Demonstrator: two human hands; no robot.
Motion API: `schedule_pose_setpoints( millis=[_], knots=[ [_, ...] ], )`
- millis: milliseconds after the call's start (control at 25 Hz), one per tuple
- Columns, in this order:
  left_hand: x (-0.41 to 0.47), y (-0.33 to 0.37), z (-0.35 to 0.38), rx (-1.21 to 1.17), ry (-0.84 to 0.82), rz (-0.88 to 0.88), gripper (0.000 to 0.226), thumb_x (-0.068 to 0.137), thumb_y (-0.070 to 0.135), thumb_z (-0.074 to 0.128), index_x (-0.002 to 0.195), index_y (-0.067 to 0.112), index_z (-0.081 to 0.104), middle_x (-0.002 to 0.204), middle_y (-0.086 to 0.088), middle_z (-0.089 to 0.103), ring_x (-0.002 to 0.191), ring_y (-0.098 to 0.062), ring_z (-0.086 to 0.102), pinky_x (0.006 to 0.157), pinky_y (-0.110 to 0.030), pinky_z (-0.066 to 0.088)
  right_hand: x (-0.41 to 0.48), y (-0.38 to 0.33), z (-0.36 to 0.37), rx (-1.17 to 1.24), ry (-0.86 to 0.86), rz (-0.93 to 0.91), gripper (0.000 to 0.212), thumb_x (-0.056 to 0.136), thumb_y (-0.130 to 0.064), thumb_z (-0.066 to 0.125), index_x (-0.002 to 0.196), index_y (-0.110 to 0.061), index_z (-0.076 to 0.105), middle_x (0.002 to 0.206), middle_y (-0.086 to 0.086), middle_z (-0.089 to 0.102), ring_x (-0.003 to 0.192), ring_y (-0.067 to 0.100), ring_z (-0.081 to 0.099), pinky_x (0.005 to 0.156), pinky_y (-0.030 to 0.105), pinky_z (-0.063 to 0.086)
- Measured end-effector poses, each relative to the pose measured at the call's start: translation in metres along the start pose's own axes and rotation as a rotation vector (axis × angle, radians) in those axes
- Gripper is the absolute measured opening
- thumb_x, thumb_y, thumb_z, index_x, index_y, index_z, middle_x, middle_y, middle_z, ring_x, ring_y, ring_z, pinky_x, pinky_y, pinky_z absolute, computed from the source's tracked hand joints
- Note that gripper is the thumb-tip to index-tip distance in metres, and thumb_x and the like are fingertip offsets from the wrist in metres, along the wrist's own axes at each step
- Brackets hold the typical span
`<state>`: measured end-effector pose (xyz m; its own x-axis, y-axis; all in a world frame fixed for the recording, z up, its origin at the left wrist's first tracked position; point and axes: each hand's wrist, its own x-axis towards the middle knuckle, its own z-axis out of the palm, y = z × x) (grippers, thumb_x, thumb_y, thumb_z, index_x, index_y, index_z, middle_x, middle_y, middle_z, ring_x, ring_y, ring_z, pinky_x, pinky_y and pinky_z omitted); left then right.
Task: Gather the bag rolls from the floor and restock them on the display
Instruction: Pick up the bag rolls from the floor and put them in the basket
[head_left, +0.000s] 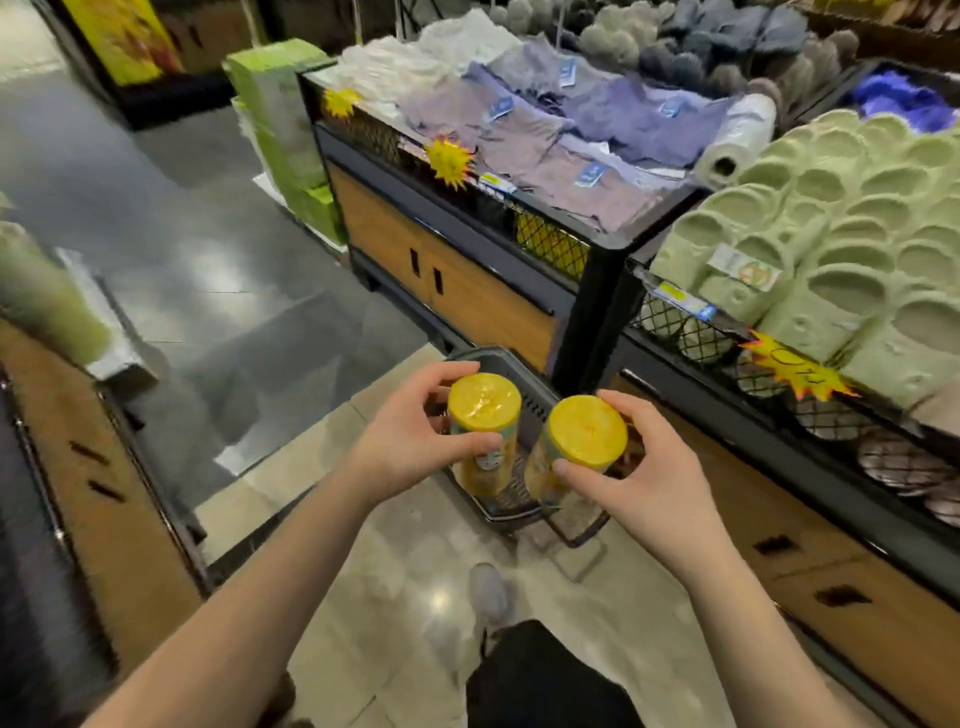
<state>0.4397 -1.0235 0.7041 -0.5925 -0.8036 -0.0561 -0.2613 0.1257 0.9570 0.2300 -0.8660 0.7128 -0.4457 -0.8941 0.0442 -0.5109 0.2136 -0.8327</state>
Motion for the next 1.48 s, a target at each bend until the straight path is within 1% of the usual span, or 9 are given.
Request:
schedule_pose_setpoints(
  millis=[160, 240, 400, 560, 800, 1000, 1200, 1280, 1480],
  knots=[
    [0.056, -0.015, -0.034, 0.116, 0.018, -0.002, 0.075, 0.068, 0.035, 0.093, 0.134, 0.038, 0.056, 0.120, 0.018, 0.063, 0.112, 0.004, 0.060, 0.095, -0.030, 0.056, 0.070, 0.001, 0.032, 0.007, -0.065, -0.022, 0.076, 0.069, -0.048, 0.089, 0.135, -0.044, 0.049, 0.124, -0.029, 0.056, 0.113, -0.013, 0.050, 0.084, 0.007, 0.039],
    [0.092, -0.019, -0.046, 0.141, -0.001, -0.016, 0.074, 0.069, 0.036, 0.092, 0.134, 0.040, 0.055, 0.126, 0.018, 0.059, 0.115, 0.006, 0.056, 0.095, -0.027, 0.055, 0.108, 0.004, 0.042, 0.008, -0.079, -0.012, 0.079, 0.069, -0.047, 0.089, 0.137, -0.043, 0.048, 0.125, -0.030, 0.053, 0.114, -0.016, 0.048, 0.084, 0.006, 0.039],
    [0.157, -0.034, -0.062, 0.173, -0.049, -0.056, 0.071, 0.070, 0.037, 0.091, 0.130, 0.048, 0.054, 0.127, 0.025, 0.052, 0.116, 0.011, 0.050, 0.091, -0.018, 0.049, 0.170, 0.011, 0.058, 0.022, -0.100, 0.021, 0.078, 0.070, -0.049, 0.087, 0.137, -0.045, 0.046, 0.125, -0.030, 0.052, 0.115, -0.010, 0.050, 0.092, 0.018, 0.045],
    [0.217, -0.055, -0.078, 0.237, -0.129, -0.071, 0.071, 0.069, 0.037, 0.090, 0.128, 0.045, 0.052, 0.126, 0.025, 0.050, 0.116, 0.011, 0.048, 0.095, -0.024, 0.049, 0.223, 0.014, 0.076, 0.020, -0.096, 0.097, 0.076, 0.069, -0.050, 0.086, 0.133, -0.045, 0.046, 0.124, -0.028, 0.053, 0.114, -0.006, 0.052, 0.092, 0.022, 0.046],
    [0.310, -0.102, -0.106, 0.386, -0.347, -0.039, 0.069, 0.069, 0.040, 0.090, 0.127, 0.038, 0.051, 0.125, 0.016, 0.052, 0.117, -0.002, 0.051, 0.099, -0.035, 0.051, 0.274, 0.029, 0.136, 0.001, 0.007, 0.242, 0.073, 0.069, -0.047, 0.088, 0.130, -0.041, 0.048, 0.119, -0.024, 0.055, 0.110, -0.001, 0.054, 0.091, 0.030, 0.053],
    [0.381, -0.159, -0.119, 0.435, -0.583, -0.010, 0.069, 0.072, 0.027, 0.089, 0.128, 0.028, 0.050, 0.122, 0.011, 0.055, 0.108, 0.000, 0.053, 0.093, -0.029, 0.052, 0.305, 0.048, 0.204, -0.045, 0.130, 0.446, 0.075, 0.067, -0.050, 0.086, 0.130, -0.040, 0.045, 0.122, -0.019, 0.053, 0.110, 0.005, 0.053, 0.091, 0.032, 0.050],
    [0.432, -0.264, -0.093, 0.564, -0.733, 0.066, 0.086, 0.068, 0.039, 0.080, 0.144, 0.018, 0.046, 0.134, -0.002, 0.049, 0.124, -0.014, 0.047, 0.100, -0.016, 0.032, 0.329, 0.123, 0.279, -0.033, 0.188, 0.619, 0.074, 0.068, -0.045, 0.086, 0.129, -0.037, 0.045, 0.121, -0.016, 0.053, 0.113, 0.009, 0.053, 0.095, 0.037, 0.051],
    [0.441, -0.321, -0.077, 0.634, -0.790, 0.063, 0.082, 0.071, 0.030, 0.081, 0.144, 0.020, 0.047, 0.133, -0.002, 0.045, 0.123, -0.016, 0.047, 0.098, -0.016, 0.032, 0.330, 0.171, 0.317, -0.025, 0.189, 0.687, 0.073, 0.068, -0.041, 0.086, 0.128, -0.036, 0.045, 0.119, -0.013, 0.053, 0.111, 0.011, 0.054, 0.093, 0.037, 0.051],
    [0.455, -0.474, -0.013, 0.930, -0.919, -0.017, 0.078, 0.075, 0.020, 0.076, 0.143, 0.020, 0.038, 0.144, -0.005, 0.032, 0.126, -0.029, 0.051, 0.099, -0.039, 0.049, 0.330, 0.308, 0.423, -0.099, 0.130, 0.834, 0.076, 0.069, -0.035, 0.086, 0.133, -0.027, 0.046, 0.122, -0.003, 0.053, 0.113, 0.019, 0.056, 0.089, 0.026, 0.044]
  ],
)
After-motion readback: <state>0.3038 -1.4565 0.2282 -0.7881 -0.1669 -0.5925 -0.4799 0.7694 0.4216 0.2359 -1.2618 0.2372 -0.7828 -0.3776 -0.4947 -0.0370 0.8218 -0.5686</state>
